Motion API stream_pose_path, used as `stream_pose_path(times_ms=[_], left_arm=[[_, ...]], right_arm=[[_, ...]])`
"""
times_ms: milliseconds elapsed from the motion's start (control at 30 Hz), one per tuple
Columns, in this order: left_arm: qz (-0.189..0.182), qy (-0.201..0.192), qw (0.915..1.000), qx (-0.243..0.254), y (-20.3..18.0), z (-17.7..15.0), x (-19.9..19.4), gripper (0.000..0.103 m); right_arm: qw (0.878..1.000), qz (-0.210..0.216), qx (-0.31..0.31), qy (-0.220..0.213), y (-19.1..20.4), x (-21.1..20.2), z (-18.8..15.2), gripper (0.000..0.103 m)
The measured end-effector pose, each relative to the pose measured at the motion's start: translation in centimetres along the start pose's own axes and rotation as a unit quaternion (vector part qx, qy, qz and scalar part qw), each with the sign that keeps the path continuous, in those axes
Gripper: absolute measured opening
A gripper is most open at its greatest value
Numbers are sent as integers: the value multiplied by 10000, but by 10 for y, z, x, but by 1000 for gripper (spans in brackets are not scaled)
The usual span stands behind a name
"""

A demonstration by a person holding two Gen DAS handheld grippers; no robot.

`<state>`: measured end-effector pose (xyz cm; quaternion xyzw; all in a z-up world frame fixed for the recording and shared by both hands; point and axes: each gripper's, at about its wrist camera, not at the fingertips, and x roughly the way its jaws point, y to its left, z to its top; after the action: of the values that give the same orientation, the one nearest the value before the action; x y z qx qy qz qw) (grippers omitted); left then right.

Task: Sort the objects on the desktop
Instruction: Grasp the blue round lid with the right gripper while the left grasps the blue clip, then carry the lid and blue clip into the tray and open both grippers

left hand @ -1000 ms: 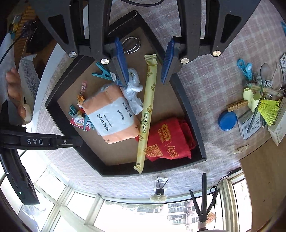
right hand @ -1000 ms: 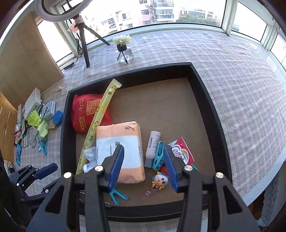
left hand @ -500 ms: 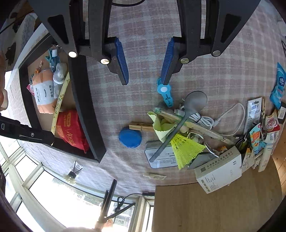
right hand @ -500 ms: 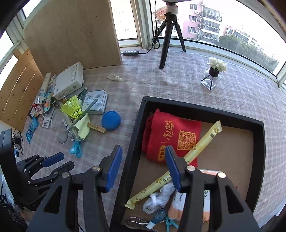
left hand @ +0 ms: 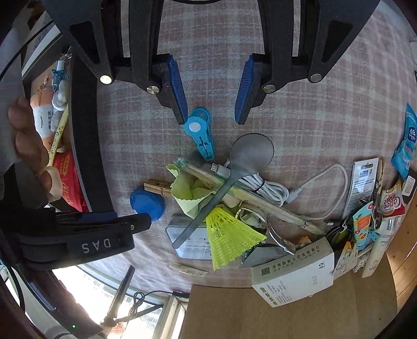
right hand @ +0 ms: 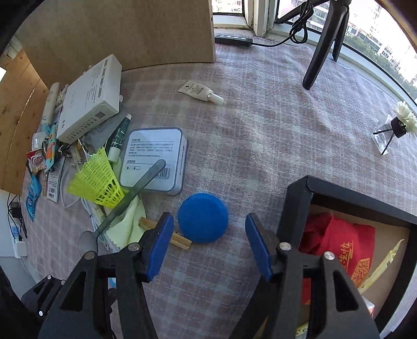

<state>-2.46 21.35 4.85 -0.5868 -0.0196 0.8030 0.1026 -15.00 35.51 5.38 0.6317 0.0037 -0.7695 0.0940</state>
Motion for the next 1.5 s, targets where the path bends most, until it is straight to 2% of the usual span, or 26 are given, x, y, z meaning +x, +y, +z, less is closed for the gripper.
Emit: stream_pose_path(times_ms=[167, 400, 433, 600, 667, 733, 800, 833, 967, 1300, 1367, 1500], left_arm=[[-91, 57, 9999, -63, 3, 5, 9, 40], [-276, 40, 9996, -7, -5, 9, 6, 40], [-267, 27, 9996, -9, -5, 10, 5, 43], [-29, 139, 9999, 8, -7, 19, 19, 43], [37, 170, 9998, 38, -8, 21, 24, 40], [105, 191, 9997, 100, -10, 22, 28, 28], [130, 232, 9996, 107, -10, 22, 31, 21], [136, 236, 9996, 103, -9, 21, 31, 19], [131, 184, 9997, 110, -3, 13, 27, 19], [-45, 118, 9999, 30, 10, -8, 4, 19], [-148, 116, 9998, -4, 12, -1, 3, 19], [-259, -22, 9995, 160, -17, -9, -17, 19]], right_arm=[[9999, -8, 52, 155, 2, 17, 4, 57], [9996, -96, 24, 263, 4, 29, 3, 57], [9996, -116, 4, 274, 5, 30, 3, 57], [9991, -278, -133, 281, 9, 34, 0, 57], [9990, -314, -158, 272, 10, 34, -1, 57], [9988, -346, -189, 293, 11, 34, -3, 56], [9986, -363, -229, 310, 11, 33, -5, 49], [9984, -391, -247, 318, 11, 33, -7, 49], [9987, -326, -201, 327, 6, 31, -12, 49], [9999, -52, 36, 133, -13, 1, -30, 49], [10000, 7, 43, 46, -17, -10, -31, 49], [9997, 134, 143, -142, -40, -38, -36, 49]])
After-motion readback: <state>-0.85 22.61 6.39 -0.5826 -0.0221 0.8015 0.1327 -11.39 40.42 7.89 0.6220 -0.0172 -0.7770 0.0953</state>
